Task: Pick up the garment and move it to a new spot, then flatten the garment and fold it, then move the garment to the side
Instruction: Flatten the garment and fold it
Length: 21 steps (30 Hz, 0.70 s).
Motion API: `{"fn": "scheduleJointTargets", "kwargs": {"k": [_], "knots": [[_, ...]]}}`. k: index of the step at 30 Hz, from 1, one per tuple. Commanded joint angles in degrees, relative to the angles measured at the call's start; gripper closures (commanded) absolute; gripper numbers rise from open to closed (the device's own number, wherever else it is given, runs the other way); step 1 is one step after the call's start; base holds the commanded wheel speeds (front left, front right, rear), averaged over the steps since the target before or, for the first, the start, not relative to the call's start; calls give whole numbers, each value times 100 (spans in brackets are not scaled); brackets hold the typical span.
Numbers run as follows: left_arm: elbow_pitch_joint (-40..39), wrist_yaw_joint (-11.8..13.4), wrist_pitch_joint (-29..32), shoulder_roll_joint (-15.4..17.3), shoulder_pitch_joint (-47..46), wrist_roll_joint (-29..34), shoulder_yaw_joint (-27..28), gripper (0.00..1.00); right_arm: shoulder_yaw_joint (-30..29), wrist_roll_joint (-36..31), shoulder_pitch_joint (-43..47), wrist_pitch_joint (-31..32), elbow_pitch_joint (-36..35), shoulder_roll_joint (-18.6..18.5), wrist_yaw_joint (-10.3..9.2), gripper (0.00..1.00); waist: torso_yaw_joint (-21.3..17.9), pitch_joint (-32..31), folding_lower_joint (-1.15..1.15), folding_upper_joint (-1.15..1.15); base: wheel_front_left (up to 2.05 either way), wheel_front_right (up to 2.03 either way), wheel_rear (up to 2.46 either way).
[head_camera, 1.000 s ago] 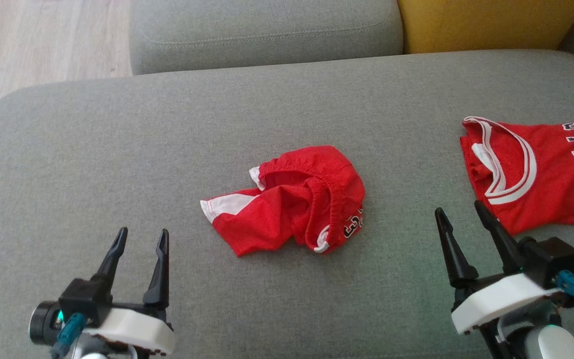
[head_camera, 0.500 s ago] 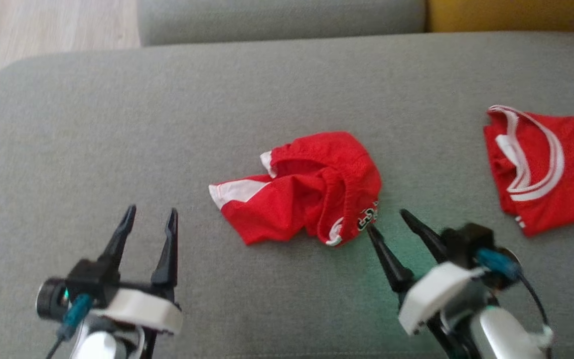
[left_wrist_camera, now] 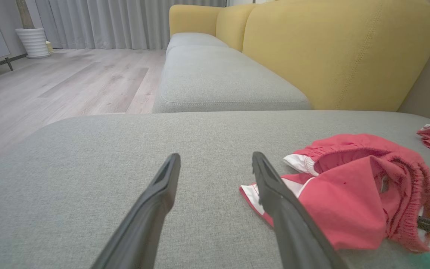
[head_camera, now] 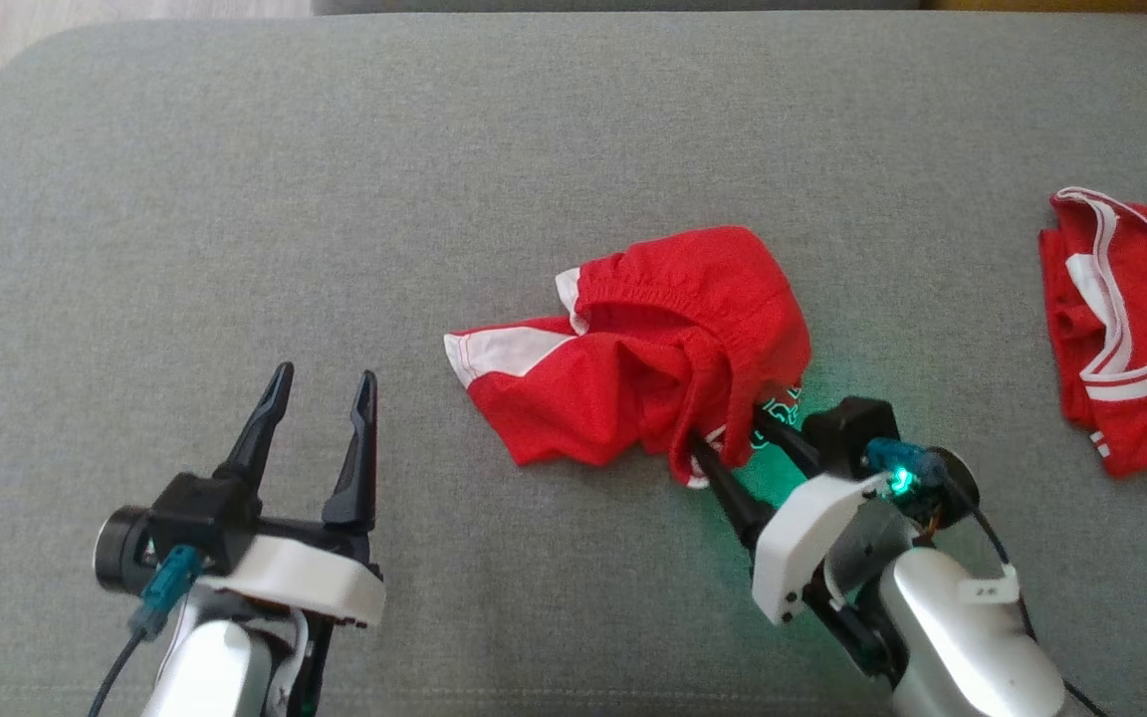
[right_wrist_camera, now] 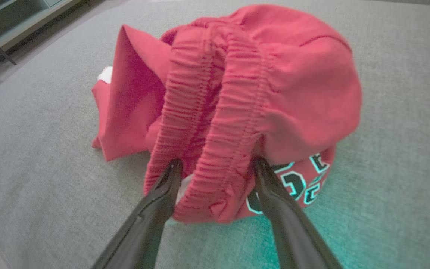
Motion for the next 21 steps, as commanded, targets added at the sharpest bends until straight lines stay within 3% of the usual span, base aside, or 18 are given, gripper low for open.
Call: {"fn": "scheduleJointTargets", "kwargs": {"k": [1, 12, 21], "knots": [[-140, -15, -65, 38, -275, 23, 206, 0, 101, 59, -195, -83, -166, 47, 39, 100, -1, 10, 0, 0, 0, 0, 0], [-169, -50, -70, -6, -268, 66, 286, 0, -227, 456, -328, -509, -784, 115, 39, 100, -104, 7, 0, 0, 0, 0, 0], [-211, -101, -70, -31, -315, 125, 317, 0, -1680, 1470, -347, -481, -920, 296, 39, 100, -156, 127, 0, 0, 0, 0, 0]]}}
